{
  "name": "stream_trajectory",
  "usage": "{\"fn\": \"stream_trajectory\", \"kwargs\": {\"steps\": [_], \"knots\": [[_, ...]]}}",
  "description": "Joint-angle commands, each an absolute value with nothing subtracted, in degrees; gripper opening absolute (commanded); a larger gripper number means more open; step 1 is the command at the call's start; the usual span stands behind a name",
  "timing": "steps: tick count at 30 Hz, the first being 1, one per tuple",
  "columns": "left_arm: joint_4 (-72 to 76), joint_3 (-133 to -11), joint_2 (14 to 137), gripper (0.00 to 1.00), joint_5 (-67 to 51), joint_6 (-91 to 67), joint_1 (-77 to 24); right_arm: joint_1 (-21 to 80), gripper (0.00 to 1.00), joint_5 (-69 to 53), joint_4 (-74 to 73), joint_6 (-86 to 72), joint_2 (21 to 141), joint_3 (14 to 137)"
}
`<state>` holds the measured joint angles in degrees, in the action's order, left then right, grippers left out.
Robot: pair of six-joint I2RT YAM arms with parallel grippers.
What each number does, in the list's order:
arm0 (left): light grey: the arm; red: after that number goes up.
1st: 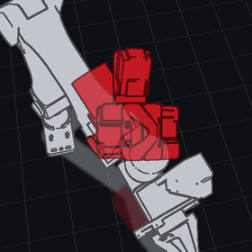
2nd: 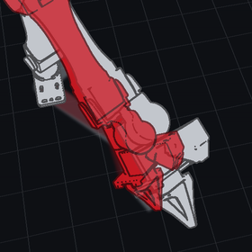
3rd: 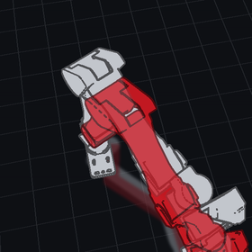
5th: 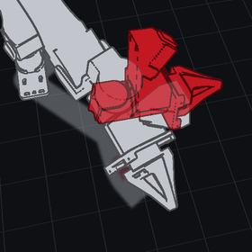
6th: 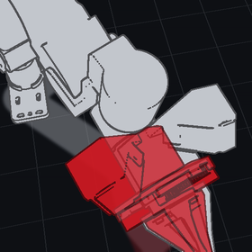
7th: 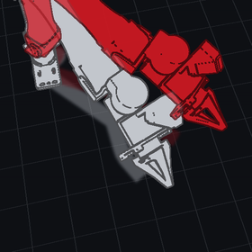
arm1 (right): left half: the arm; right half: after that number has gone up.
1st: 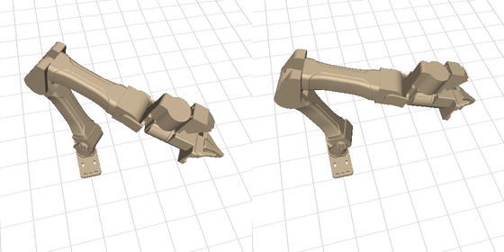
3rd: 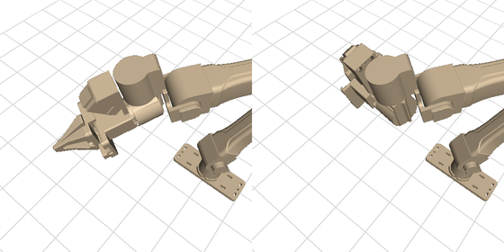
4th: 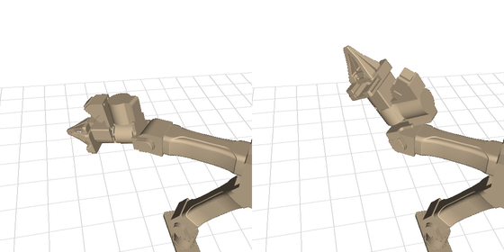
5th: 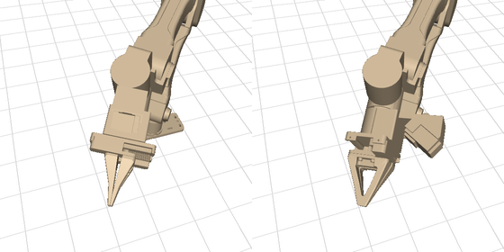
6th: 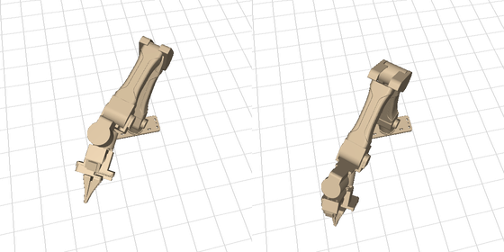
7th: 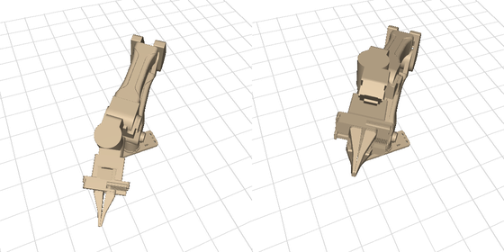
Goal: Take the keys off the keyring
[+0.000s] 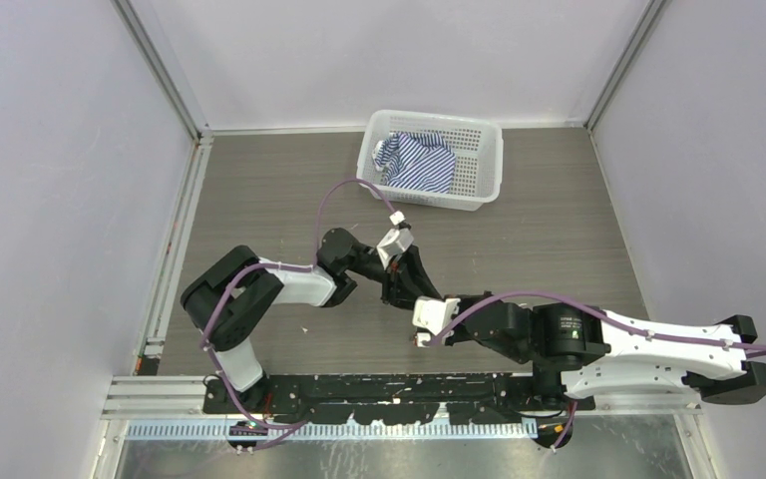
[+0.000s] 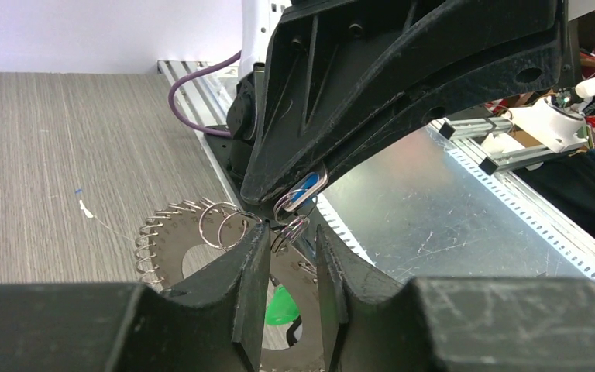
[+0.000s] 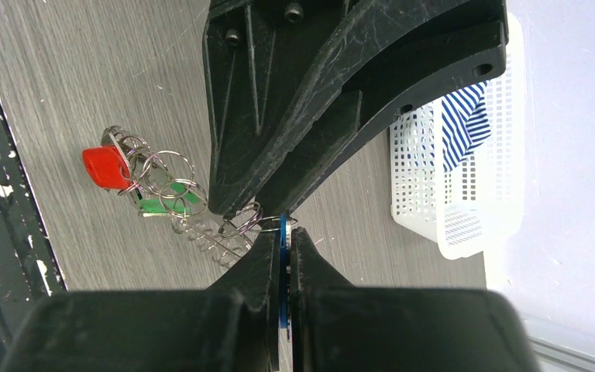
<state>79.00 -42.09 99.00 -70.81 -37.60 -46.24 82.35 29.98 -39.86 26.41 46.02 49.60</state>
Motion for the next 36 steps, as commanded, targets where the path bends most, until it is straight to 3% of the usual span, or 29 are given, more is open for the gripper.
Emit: {"fn": "stream_trajectory", "kwargs": {"steps": [1, 12, 21, 36], "knots": [[82.00, -43.95, 99.05, 0.29, -71.27, -38.57, -47.01, 82.60, 0.01, 32.51, -36.21, 26.23, 45.70, 52.47], [82.00, -44.47, 100.10, 0.22, -70.80, -39.20, -47.55, 82.62, 0.01, 33.41, -36.21, 25.63, 45.63, 52.82], [82.00, -44.20, 100.14, 0.01, -70.07, -38.85, -47.55, 82.62, 0.01, 33.72, -37.84, 24.01, 45.39, 53.00], [82.00, -38.03, 95.10, 0.00, -59.34, -33.40, -46.15, 84.21, 0.01, 35.99, -44.71, 18.54, 43.80, 50.42]]}}
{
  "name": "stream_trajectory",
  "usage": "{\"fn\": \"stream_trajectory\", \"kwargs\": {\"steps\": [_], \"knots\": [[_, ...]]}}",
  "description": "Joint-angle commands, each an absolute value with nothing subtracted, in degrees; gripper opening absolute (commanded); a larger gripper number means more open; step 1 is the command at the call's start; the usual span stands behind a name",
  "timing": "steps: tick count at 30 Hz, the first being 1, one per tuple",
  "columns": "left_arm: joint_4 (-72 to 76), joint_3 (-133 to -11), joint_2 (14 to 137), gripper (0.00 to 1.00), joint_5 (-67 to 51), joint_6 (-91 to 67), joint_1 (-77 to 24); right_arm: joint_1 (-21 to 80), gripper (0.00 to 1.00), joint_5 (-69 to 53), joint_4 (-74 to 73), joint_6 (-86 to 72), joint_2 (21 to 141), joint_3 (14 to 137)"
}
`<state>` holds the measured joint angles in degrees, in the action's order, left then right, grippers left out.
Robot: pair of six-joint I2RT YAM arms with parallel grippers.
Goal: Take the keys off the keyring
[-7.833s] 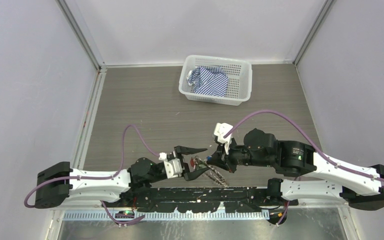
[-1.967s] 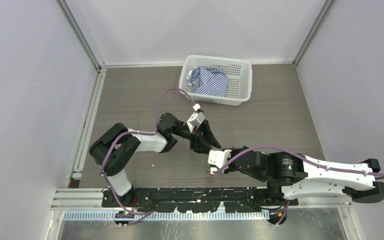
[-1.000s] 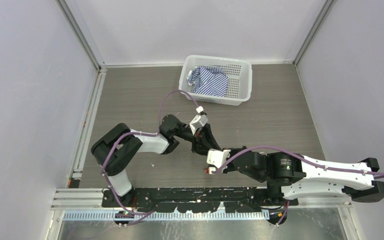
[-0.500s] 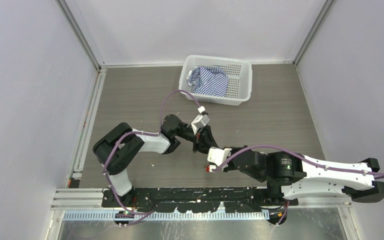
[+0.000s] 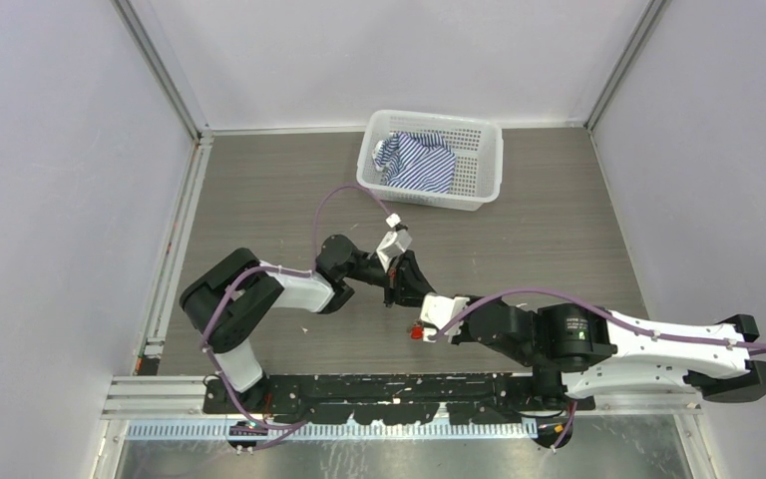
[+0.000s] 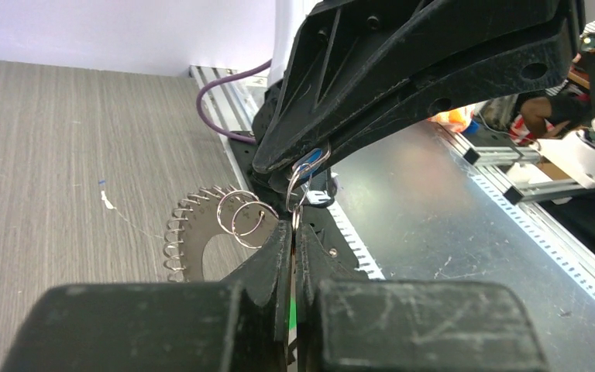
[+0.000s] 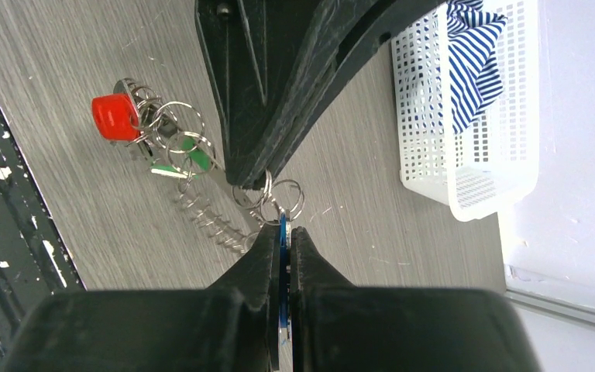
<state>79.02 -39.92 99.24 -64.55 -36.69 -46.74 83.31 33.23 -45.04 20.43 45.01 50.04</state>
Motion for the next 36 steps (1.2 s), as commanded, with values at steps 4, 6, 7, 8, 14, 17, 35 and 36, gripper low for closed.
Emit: {"fn": "stream_trajectory", "kwargs": {"steps": [4, 6, 7, 8, 14, 17, 35, 36], "knots": [[82.00, -35.76, 93.24, 0.00, -55.88, -31.94, -45.89, 84.54, 0.01, 36.26, -44.71, 18.03, 43.82, 49.09], [82.00, -34.91, 92.54, 0.00, -53.86, -31.42, -45.89, 84.62, 0.01, 36.45, -44.49, 18.05, 43.96, 48.43], [81.99, -34.52, 92.20, 0.01, -53.04, -31.26, -45.88, 84.64, 0.01, 36.30, -44.47, 17.94, 44.16, 48.25], [81.99, -34.34, 91.92, 0.01, -52.25, -31.15, -45.88, 84.58, 0.01, 36.22, -44.35, 17.81, 44.39, 48.03], [81.96, -32.90, 89.82, 0.01, -46.71, -30.72, -46.87, 84.64, 0.01, 36.27, -41.70, 17.13, 46.20, 46.89], [82.00, -32.12, 89.10, 0.01, -43.64, -30.34, -47.94, 84.65, 0.01, 36.29, -40.34, 16.94, 46.77, 46.31], [82.00, -31.06, 91.45, 0.31, -39.45, -29.19, -49.83, 84.68, 0.01, 39.33, -34.85, 19.85, 42.89, 50.40], [82.00, -30.83, 91.21, 0.31, -39.70, -28.70, -49.83, 84.60, 0.01, 39.26, -34.55, 20.00, 42.67, 50.29]]}}
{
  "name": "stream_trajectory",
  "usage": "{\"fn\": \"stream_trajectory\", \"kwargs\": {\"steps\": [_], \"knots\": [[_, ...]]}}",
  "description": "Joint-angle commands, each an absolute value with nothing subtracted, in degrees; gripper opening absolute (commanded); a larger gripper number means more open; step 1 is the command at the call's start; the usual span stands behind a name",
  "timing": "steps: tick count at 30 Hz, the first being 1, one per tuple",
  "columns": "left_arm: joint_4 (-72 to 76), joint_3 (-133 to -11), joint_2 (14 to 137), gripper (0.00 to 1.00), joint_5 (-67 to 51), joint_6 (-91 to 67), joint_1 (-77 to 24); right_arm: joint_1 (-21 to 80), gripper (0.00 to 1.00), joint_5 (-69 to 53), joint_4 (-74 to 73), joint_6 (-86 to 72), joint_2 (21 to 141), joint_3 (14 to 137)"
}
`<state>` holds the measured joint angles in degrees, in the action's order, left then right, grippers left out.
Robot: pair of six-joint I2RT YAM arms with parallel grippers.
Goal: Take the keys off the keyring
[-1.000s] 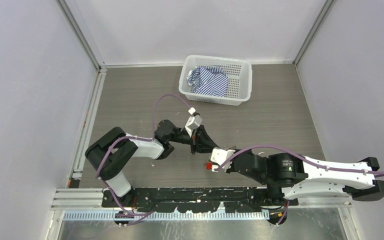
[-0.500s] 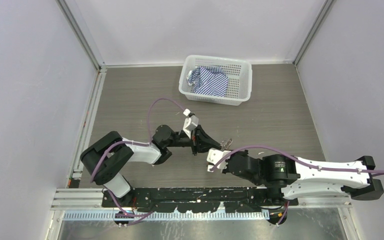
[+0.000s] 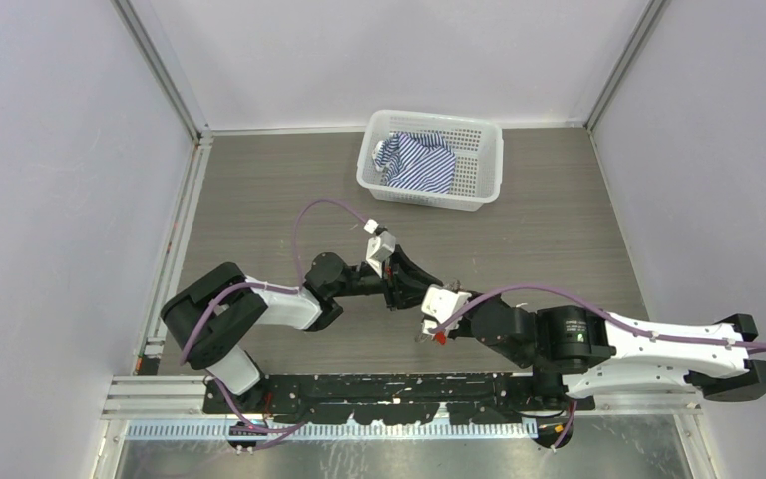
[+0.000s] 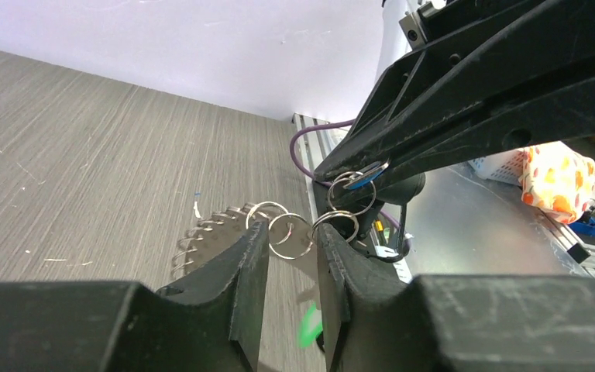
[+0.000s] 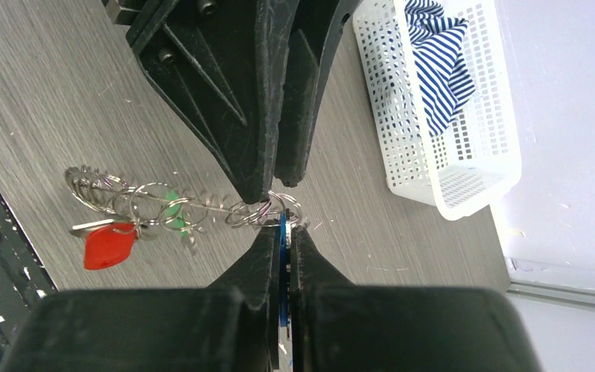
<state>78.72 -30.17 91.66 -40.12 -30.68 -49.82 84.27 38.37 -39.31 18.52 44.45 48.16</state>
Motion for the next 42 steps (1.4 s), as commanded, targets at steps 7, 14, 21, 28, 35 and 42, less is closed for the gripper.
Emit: {"fn": "stream_trajectory", "kwargs": {"steps": [7, 14, 21, 28, 35, 42], "knots": [[82.00, -31.28, 90.36, 0.36, -42.28, -26.96, -49.83, 84.68, 0.01, 38.54, -34.24, 20.63, 42.38, 50.67], [82.00, -32.77, 89.90, 0.39, -45.52, -26.38, -49.92, 84.65, 0.01, 37.93, -35.06, 20.04, 41.97, 51.13], [82.00, -34.06, 90.86, 0.42, -45.57, -25.11, -50.56, 84.64, 0.01, 37.40, -34.97, 19.78, 41.66, 51.22], [81.74, -34.36, 91.36, 0.44, -45.70, -24.70, -51.72, 84.64, 0.01, 38.64, -34.74, 20.48, 41.92, 51.43], [81.74, -34.80, 92.12, 0.44, -46.54, -24.82, -52.72, 84.66, 0.01, 38.21, -34.02, 20.73, 41.93, 51.33], [81.74, -35.23, 92.60, 0.33, -47.45, -25.22, -52.82, 84.63, 0.01, 38.86, -34.49, 20.67, 41.93, 51.55]]}}
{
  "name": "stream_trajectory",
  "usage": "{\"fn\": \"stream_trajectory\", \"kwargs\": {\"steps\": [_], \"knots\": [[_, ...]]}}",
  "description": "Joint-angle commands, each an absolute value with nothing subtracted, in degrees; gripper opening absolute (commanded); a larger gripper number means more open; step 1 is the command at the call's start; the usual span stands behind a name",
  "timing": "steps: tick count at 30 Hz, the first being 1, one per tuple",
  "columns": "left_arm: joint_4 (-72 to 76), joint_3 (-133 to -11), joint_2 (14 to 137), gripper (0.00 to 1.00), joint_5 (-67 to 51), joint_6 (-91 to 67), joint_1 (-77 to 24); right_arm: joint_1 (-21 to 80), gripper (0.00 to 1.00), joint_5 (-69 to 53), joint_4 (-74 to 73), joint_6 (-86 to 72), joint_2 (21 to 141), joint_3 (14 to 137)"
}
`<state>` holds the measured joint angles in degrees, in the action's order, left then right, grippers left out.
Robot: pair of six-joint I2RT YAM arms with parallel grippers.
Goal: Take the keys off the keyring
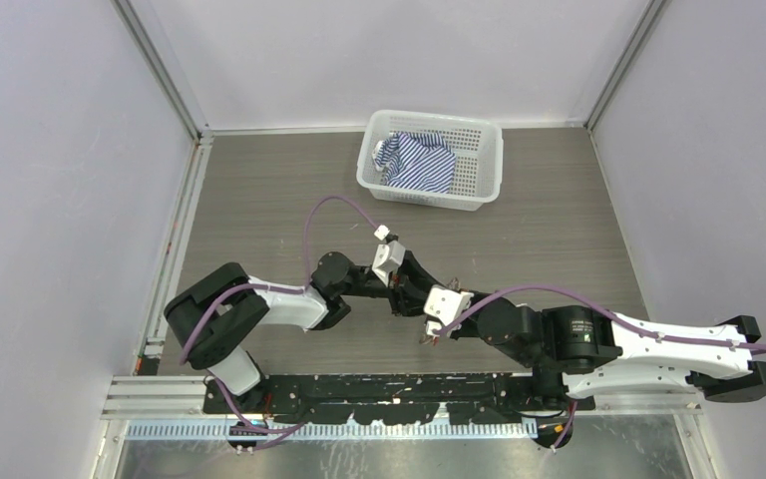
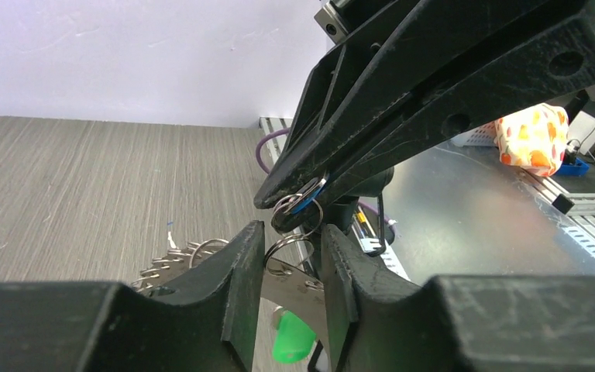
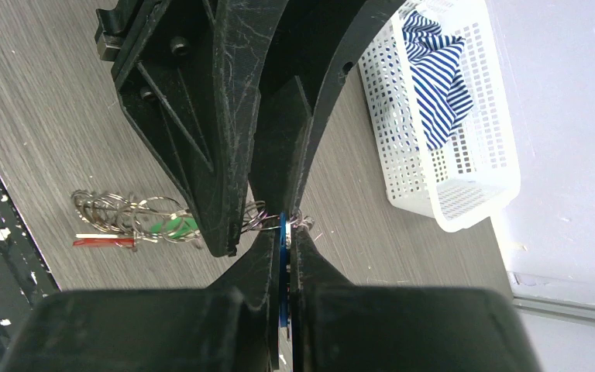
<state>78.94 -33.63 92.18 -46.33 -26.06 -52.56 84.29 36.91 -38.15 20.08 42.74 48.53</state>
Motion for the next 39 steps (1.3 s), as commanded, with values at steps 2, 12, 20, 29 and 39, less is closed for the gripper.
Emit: {"fn": "stream_trajectory", "kwargs": {"steps": [2, 12, 20, 29, 39], "knots": [[81.74, -35.08, 92.55, 0.29, -47.88, -25.50, -52.82, 84.65, 0.01, 39.09, -34.83, 20.51, 41.92, 51.60], [81.74, -34.14, 91.42, 0.45, -49.84, -26.51, -52.82, 84.71, 0.01, 39.35, -36.21, 19.76, 41.58, 51.94], [81.83, -34.17, 91.49, 0.35, -50.25, -26.36, -52.79, 84.66, 0.01, 39.66, -37.09, 19.38, 40.92, 51.66], [81.83, -34.62, 91.56, 0.26, -51.71, -27.20, -52.73, 84.65, 0.01, 40.25, -38.17, 19.03, 40.89, 51.60], [81.83, -36.01, 92.77, 0.11, -51.79, -27.93, -52.73, 84.66, 0.01, 39.83, -38.16, 18.57, 41.34, 52.02]]}}
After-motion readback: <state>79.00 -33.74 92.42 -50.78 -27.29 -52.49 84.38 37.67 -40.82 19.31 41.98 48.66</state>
